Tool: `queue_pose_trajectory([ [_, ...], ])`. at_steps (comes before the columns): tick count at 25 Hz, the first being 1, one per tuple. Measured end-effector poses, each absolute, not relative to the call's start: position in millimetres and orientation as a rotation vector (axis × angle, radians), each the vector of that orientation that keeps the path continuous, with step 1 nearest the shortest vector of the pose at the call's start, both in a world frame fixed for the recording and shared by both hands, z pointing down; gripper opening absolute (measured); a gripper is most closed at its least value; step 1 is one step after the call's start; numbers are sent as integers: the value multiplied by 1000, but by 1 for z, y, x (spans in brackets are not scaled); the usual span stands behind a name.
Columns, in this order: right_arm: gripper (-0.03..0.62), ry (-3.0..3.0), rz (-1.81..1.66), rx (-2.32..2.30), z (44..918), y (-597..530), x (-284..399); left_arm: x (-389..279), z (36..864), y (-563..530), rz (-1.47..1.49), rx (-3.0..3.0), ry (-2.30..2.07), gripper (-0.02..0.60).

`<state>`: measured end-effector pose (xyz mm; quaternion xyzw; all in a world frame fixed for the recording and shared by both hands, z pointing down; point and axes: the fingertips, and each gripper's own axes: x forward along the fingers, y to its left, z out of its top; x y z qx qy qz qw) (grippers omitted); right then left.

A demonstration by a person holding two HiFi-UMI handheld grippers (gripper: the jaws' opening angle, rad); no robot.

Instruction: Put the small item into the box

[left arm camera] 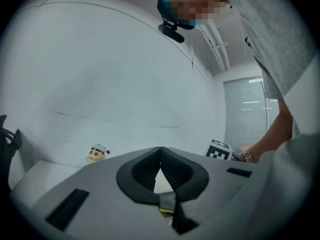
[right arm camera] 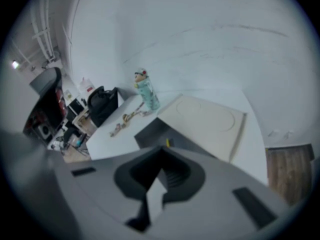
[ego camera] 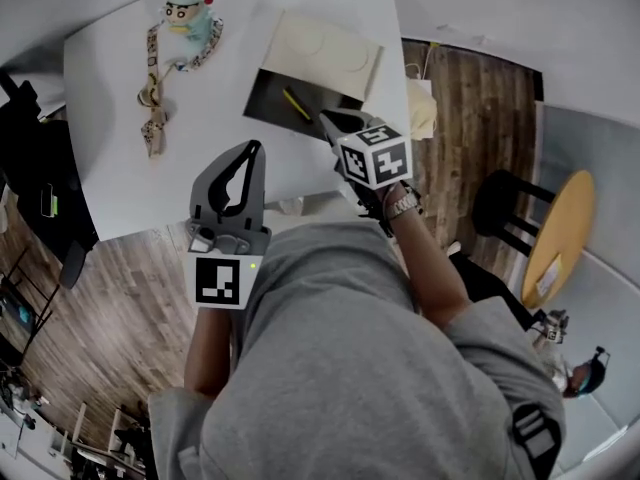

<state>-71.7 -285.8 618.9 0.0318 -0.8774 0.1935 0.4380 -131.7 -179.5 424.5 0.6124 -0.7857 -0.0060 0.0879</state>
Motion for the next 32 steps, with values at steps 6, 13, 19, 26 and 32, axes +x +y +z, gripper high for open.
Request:
queue_pose_trajectory([
  [6,32,-2239,496,166,591,-280,-47,-122,412,-183,-46,1939,-2273,32],
  [13,32,-2373,589,286,545,-275,-28,-106,401,-180,-40,2061,-2204,32],
  [19,32,-2529,649,380,490,-272,-19,-104,389,-172,-43,2092,-2214,32],
  [26,33,-2687,628,469,426,-274,-11,-116,350,-162,-56,2163,-2285,32],
  [32,32,-2764,567,471,392,-269,-18,-125,311,-156,-68,2203,-2326,32],
])
